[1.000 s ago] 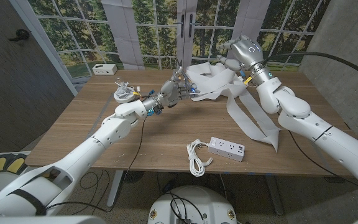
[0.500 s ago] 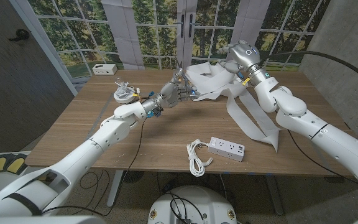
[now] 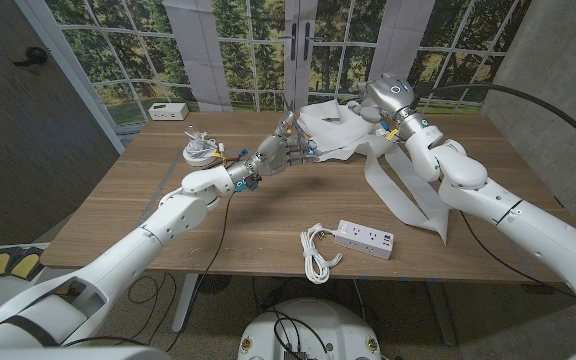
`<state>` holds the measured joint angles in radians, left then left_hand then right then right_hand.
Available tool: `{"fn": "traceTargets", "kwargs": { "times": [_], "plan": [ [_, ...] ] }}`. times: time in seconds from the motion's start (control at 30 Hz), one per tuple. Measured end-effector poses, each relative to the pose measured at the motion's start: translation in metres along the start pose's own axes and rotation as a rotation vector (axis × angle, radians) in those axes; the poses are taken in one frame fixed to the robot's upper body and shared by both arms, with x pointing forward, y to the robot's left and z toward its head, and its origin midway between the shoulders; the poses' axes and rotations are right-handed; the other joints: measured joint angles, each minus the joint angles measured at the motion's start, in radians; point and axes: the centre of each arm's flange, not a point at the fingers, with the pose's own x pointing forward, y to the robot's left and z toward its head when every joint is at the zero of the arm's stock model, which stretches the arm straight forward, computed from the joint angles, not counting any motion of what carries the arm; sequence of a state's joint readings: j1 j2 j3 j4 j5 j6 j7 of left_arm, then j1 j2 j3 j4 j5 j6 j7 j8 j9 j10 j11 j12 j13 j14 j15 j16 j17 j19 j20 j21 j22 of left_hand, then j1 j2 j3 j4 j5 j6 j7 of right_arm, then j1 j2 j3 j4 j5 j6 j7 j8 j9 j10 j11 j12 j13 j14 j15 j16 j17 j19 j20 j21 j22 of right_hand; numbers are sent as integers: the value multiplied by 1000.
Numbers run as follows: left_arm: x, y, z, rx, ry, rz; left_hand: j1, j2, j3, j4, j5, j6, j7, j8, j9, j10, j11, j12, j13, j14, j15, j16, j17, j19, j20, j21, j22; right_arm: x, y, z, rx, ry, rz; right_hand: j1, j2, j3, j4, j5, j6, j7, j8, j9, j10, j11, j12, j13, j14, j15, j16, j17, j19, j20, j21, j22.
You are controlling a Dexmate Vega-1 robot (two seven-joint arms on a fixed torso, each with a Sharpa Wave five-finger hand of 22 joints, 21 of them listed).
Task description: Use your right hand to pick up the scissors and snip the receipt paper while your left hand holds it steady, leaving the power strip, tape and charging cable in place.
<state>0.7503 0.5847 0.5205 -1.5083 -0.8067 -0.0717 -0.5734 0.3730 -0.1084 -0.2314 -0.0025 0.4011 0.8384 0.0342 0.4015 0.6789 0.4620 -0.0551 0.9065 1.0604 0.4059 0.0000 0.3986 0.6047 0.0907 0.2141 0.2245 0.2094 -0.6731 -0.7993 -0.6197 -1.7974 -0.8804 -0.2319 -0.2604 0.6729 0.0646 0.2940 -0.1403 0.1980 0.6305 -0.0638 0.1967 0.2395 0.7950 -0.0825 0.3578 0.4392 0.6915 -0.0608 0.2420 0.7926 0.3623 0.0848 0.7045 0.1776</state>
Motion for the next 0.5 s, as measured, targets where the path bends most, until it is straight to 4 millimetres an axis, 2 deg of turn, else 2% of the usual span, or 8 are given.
{"fn": "traceTargets", "kwargs": {
  "times": [0.1, 0.2, 0.3, 0.5],
  "plan": [
    [-1, -1, 0, 0, 1, -1, 4, 4, -2, 2, 0, 2, 1, -8, 0, 0, 0, 0, -1, 0, 0, 0, 0, 0, 0, 0, 0, -2, 3, 3, 12, 13, 14, -7, -7, 0, 0, 0, 9, 9, 0, -3, -28, 17, -15, -3, 0, 0, -13, -20, 4, -4, -6, -1],
    [-2, -2, 0, 0, 0, -2, 4, 4, -7, 1, 0, 3, 0, -8, 0, 0, 0, 0, -1, 0, 0, 0, 0, 0, 0, 0, 0, -3, 5, 4, 23, 26, 26, -18, -14, -5, 5, 0, 24, 24, 11, -7, -30, 21, -15, -12, 21, -7, -13, -37, 13, 0, -9, -1],
    [-3, -2, 0, -1, 0, -3, 4, 4, -8, 0, 0, 1, 2, -8, 0, 0, 1, 1, -2, 0, 0, 0, 0, 0, 0, 0, 0, -4, 7, 6, 30, 40, 31, -38, -21, -10, 10, -6, 43, 43, 17, -12, -10, 40, -21, -21, 44, -13, -13, -53, 19, 3, -9, -1],
    [-4, -3, 0, -1, 1, -6, 8, 8, -14, 2, 0, 1, 2, -8, 0, 1, 2, 4, -4, 2, 2, 0, 0, 0, 0, 0, 0, -6, 9, 10, 41, 64, 41, -57, -33, -15, 15, -10, 54, 82, 19, -21, 16, 49, -27, -38, 71, -21, -9, -74, 48, 2, -9, -1]
  ]
}}
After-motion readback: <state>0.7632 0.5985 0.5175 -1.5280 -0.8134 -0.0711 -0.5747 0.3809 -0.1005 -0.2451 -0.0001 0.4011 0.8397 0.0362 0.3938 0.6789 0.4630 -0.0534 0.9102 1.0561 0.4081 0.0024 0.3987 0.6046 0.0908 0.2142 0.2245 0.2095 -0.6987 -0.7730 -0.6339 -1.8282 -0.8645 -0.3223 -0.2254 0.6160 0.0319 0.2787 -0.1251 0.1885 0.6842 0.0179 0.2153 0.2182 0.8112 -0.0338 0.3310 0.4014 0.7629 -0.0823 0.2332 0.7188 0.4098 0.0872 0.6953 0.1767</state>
